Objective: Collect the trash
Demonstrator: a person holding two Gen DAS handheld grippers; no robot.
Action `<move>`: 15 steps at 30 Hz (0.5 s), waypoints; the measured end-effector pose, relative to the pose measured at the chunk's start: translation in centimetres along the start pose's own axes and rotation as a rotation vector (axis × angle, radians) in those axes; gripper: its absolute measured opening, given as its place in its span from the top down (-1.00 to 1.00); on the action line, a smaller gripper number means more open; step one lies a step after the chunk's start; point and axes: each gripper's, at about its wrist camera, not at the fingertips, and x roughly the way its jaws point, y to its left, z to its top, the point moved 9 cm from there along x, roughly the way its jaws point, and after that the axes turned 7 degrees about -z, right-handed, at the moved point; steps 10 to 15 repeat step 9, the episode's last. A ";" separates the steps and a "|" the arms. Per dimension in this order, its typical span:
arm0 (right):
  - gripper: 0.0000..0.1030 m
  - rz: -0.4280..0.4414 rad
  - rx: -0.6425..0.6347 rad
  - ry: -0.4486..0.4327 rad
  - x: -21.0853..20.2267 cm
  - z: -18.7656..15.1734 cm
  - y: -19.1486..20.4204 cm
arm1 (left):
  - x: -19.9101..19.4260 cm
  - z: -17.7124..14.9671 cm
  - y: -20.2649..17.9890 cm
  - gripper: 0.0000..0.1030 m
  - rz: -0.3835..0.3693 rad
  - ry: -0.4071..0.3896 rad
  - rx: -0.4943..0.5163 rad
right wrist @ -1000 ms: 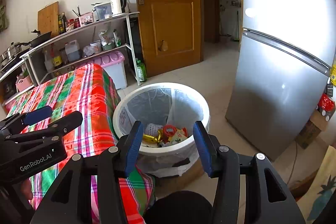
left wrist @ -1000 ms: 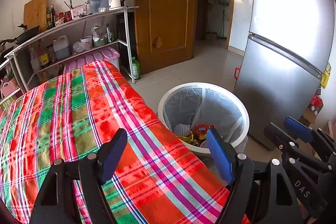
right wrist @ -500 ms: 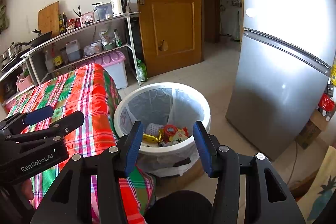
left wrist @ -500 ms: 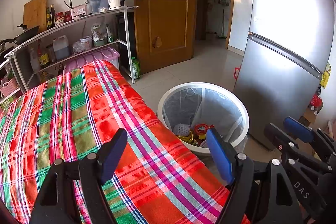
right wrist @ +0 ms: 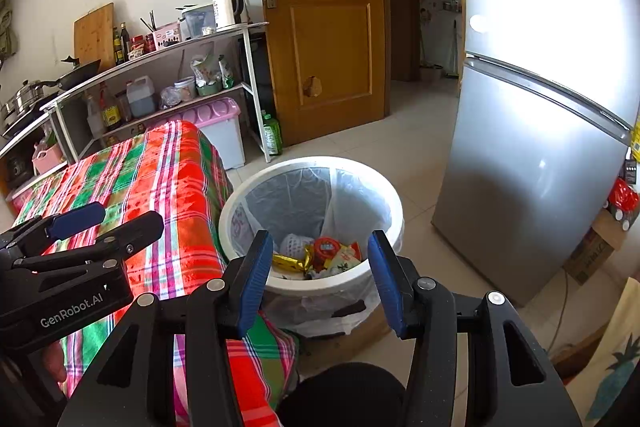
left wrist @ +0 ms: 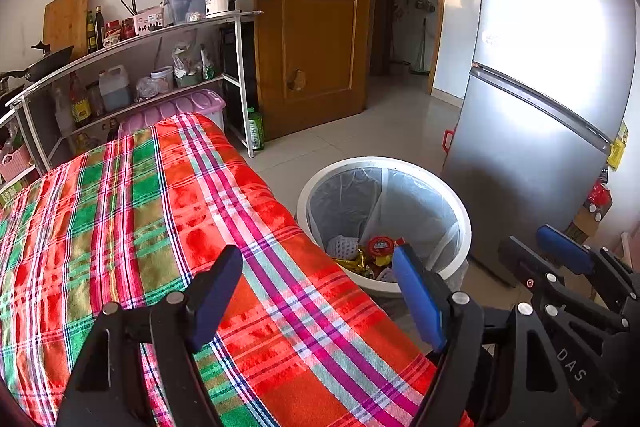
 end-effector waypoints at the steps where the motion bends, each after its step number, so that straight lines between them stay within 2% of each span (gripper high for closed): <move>1: 0.02 0.000 -0.001 0.000 0.0 0.0 0.0 | 0.0 0.0 -0.1 -0.54 -0.001 0.001 0.000; 15: 0.02 0.001 0.000 -0.001 0.0 0.1 0.0 | 0.1 -0.1 -0.2 -0.54 -0.005 0.003 0.001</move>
